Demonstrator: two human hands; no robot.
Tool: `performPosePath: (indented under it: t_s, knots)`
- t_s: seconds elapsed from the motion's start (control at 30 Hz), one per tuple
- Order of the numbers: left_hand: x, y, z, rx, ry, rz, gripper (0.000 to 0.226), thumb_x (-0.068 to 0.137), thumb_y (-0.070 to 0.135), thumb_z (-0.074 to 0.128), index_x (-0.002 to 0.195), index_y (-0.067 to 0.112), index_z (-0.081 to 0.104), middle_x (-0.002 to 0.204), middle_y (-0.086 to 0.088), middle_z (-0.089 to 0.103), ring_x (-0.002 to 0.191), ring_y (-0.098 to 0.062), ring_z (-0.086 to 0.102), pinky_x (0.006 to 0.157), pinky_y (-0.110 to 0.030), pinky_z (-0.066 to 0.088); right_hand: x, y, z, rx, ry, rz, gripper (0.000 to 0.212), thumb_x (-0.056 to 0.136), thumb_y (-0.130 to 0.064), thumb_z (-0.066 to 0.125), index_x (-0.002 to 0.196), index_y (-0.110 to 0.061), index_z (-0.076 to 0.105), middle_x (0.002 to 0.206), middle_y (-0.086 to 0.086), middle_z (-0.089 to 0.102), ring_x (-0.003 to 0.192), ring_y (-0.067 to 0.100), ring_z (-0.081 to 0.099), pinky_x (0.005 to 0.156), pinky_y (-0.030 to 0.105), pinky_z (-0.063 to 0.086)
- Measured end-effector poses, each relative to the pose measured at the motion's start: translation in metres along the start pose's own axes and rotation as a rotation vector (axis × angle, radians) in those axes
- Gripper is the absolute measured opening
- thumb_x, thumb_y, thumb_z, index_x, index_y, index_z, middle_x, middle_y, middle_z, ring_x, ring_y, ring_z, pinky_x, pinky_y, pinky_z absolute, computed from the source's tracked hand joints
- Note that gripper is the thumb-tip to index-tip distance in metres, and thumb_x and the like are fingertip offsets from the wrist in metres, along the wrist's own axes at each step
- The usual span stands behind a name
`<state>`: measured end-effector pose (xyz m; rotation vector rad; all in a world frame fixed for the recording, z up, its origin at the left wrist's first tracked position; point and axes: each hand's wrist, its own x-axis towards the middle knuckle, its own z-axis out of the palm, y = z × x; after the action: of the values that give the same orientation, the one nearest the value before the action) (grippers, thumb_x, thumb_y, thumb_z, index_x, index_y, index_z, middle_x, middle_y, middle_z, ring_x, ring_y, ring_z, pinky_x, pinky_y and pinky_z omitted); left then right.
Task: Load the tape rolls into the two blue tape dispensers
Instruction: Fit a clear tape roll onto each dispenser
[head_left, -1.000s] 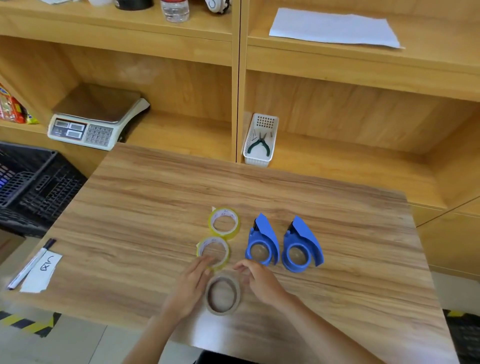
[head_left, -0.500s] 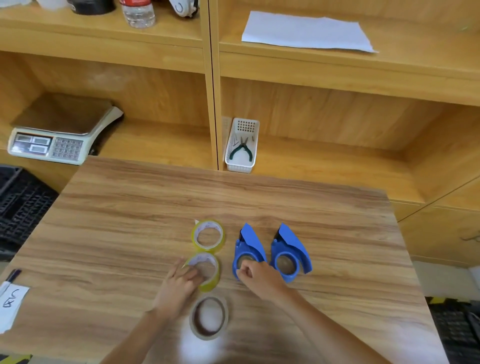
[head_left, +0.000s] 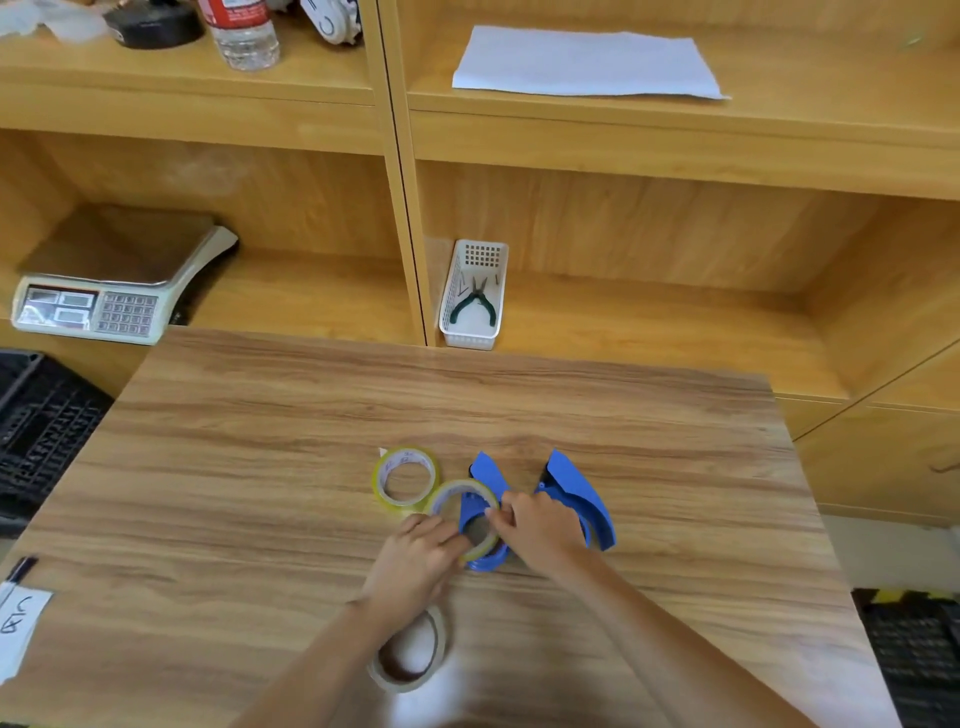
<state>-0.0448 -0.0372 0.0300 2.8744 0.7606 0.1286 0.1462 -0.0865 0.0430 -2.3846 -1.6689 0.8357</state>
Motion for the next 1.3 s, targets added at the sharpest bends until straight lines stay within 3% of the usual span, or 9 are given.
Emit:
performPosePath:
  t_s: [0.1,0.23,0.33,0.6,0.73,0.93,1.07,1.17,1.3]
  knots:
    - [0.011,0.012,0.009,-0.001,-0.160,-0.021,0.030,0.050,0.032,0.083,0.073,0.029,0.065,0.073,0.011,0.061,0.072,-0.012,0.063,0.070,-0.026,0.032,-0.006,0.015,0.005,-0.018,-0.041,0.042,0.037,0.099,-0.050,0.039,0.078,-0.020,0.048,0.083,0.007,0.064,0.086,0.032,0.066,0.066,0.037,0.043]
    - [0.017,0.026,0.024,-0.007,-0.262,-0.053,0.033,0.039,0.033,0.086,0.064,0.029,0.065,0.067,0.012,0.061,0.068,-0.009,0.065,0.066,-0.021,0.036,-0.008,0.023,0.015,-0.013,-0.066,0.079,0.035,0.101,-0.049,0.037,0.083,-0.020,0.047,0.088,0.006,0.066,0.087,0.030,0.066,0.064,0.035,0.042]
    - [0.019,0.029,0.027,-0.028,-0.255,-0.095,0.035,0.034,0.033,0.087,0.061,0.028,0.065,0.066,0.012,0.061,0.067,-0.008,0.066,0.054,-0.021,0.049,-0.004,0.023,0.016,-0.008,-0.069,0.091,0.035,0.101,-0.048,0.038,0.083,-0.019,0.047,0.087,0.006,0.067,0.084,0.029,0.065,0.062,0.034,0.040]
    - [0.033,0.029,0.036,-0.024,-0.249,-0.146,0.039,0.023,0.022,0.087,0.055,0.027,0.064,0.059,0.011,0.062,0.057,-0.009,0.066,0.047,-0.019,0.048,0.008,0.027,0.017,-0.074,-0.095,0.118,0.043,0.100,-0.045,0.045,0.066,-0.021,0.036,0.072,0.001,0.055,0.070,0.024,0.060,0.045,0.029,0.028]
    - [0.036,0.030,0.041,-0.028,-0.248,-0.143,0.048,0.018,0.019,0.089,0.060,0.025,0.065,0.058,0.008,0.063,0.055,-0.011,0.066,0.044,-0.020,0.048,0.012,0.021,0.016,-0.132,-0.092,0.124,0.036,0.099,-0.039,0.050,0.073,-0.016,0.045,0.063,-0.002,0.045,0.065,0.023,0.052,0.044,0.029,0.023]
    - [0.038,0.029,0.046,-0.027,-0.238,-0.100,0.056,0.017,0.020,0.091,0.068,0.023,0.067,0.067,0.009,0.068,0.061,-0.012,0.067,0.048,-0.021,0.050,0.014,0.022,0.015,-0.082,-0.093,0.096,0.032,0.100,-0.040,0.046,0.079,-0.016,0.049,0.070,0.003,0.053,0.068,0.025,0.055,0.046,0.030,0.026]
    - [0.031,0.016,0.053,-0.042,-0.264,-0.075,0.070,0.026,0.037,0.093,0.091,0.024,0.070,0.089,0.008,0.070,0.083,-0.015,0.068,0.073,-0.028,0.050,0.016,0.032,0.007,0.028,-0.027,0.129,0.031,0.104,-0.040,0.033,0.093,-0.018,0.052,0.077,0.003,0.060,0.072,0.027,0.061,0.053,0.032,0.034]
    - [0.029,0.005,0.055,0.041,-0.208,-0.029,0.052,0.037,0.022,0.090,0.085,0.026,0.073,0.086,0.008,0.069,0.095,-0.018,0.052,0.079,-0.030,0.033,0.018,0.042,0.003,0.044,-0.010,0.147,0.023,0.105,-0.029,0.030,0.096,-0.020,0.049,0.076,0.003,0.062,0.063,0.024,0.058,0.048,0.034,0.037]
    - [0.029,-0.002,0.055,0.115,-0.169,0.069,0.026,0.049,0.016,0.074,0.072,0.029,0.074,0.073,0.011,0.067,0.093,-0.017,0.045,0.079,-0.031,0.032,0.019,0.043,0.007,0.012,-0.097,0.145,0.023,0.100,-0.015,0.037,0.098,-0.015,0.060,0.084,0.007,0.066,0.074,0.027,0.064,0.055,0.035,0.043]
